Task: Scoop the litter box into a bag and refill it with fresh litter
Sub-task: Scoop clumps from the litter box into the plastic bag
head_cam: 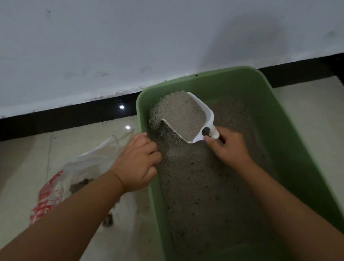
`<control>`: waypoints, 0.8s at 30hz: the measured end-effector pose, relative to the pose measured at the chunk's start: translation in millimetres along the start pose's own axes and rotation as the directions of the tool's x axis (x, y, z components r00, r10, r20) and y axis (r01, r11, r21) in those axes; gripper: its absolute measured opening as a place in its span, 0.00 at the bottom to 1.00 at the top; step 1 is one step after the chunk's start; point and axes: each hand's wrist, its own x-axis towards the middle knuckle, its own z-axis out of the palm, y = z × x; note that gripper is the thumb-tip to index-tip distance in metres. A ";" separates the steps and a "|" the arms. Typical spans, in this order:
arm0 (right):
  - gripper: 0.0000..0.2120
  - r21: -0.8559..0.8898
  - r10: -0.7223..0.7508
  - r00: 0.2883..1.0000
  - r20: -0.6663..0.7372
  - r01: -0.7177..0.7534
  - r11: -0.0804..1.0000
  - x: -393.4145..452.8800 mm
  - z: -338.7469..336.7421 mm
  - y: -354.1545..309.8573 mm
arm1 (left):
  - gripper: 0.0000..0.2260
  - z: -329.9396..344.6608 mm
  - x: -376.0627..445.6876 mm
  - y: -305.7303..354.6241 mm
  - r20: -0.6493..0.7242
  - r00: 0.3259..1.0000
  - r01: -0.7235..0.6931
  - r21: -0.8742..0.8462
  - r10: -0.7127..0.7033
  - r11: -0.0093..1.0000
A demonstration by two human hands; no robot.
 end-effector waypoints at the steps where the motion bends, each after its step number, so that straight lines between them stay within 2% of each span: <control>1: 0.09 0.020 0.002 0.999 -0.036 -0.001 1.000 -4.0 -5.7 0.6 | 0.12 0.9 -0.7 -0.5 -0.005 1.000 -0.003 0.000 0.003 1.000; 3: 0.08 0.001 -0.018 0.995 -0.095 0.018 1.000 -12.4 -20.0 1.9 | 0.12 2.4 -1.2 -0.7 -0.019 1.000 -0.006 -0.011 0.006 1.000; 5: 0.07 -0.113 -0.064 0.989 -0.130 0.050 0.992 -22.9 -34.4 2.4 | 0.12 3.3 -1.4 -0.2 -0.035 0.999 -0.005 -0.021 0.004 1.000; 7: 0.05 -0.132 -0.032 0.992 -0.125 0.016 0.991 -34.4 -44.8 2.3 | 0.12 3.1 -0.9 0.5 -0.048 0.999 0.008 -0.027 -0.009 1.000; 10: 0.07 -0.207 -0.015 0.997 -0.069 0.000 0.978 -48.5 -49.3 0.5 | 0.12 4.1 -0.8 1.4 -0.066 0.998 0.010 -0.036 -0.012 0.999; 12: 0.10 -0.260 -0.008 0.995 -0.095 -0.017 0.966 -53.9 -50.1 -1.7 | 0.13 4.3 -1.9 1.1 -0.082 0.997 0.000 -0.042 -0.003 0.999; 14: 0.11 -0.250 0.007 0.991 -0.133 -0.040 0.967 -60.5 -51.8 -6.0 | 0.13 3.1 -3.5 1.7 -0.094 0.996 -0.009 -0.038 0.006 0.999; 19: 0.10 -0.263 -0.004 0.995 -0.099 -0.022 0.965 -78.4 -54.8 -15.5 | 0.13 1.1 -18.1 21.0 -0.138 0.989 -0.067 -0.049 0.060 0.997; 22: 0.10 -0.251 0.039 0.995 -0.089 -0.060 0.966 -84.6 -57.0 -14.7 | 0.05 3.0 -29.3 33.9 -0.154 0.984 -0.104 -0.093 0.088 0.990; 24: 0.10 -0.208 0.076 0.992 -0.101 -0.096 0.973 -89.0 -57.6 -14.7 | 0.04 2.8 -30.8 33.9 -0.156 0.983 -0.116 -0.100 0.100 0.988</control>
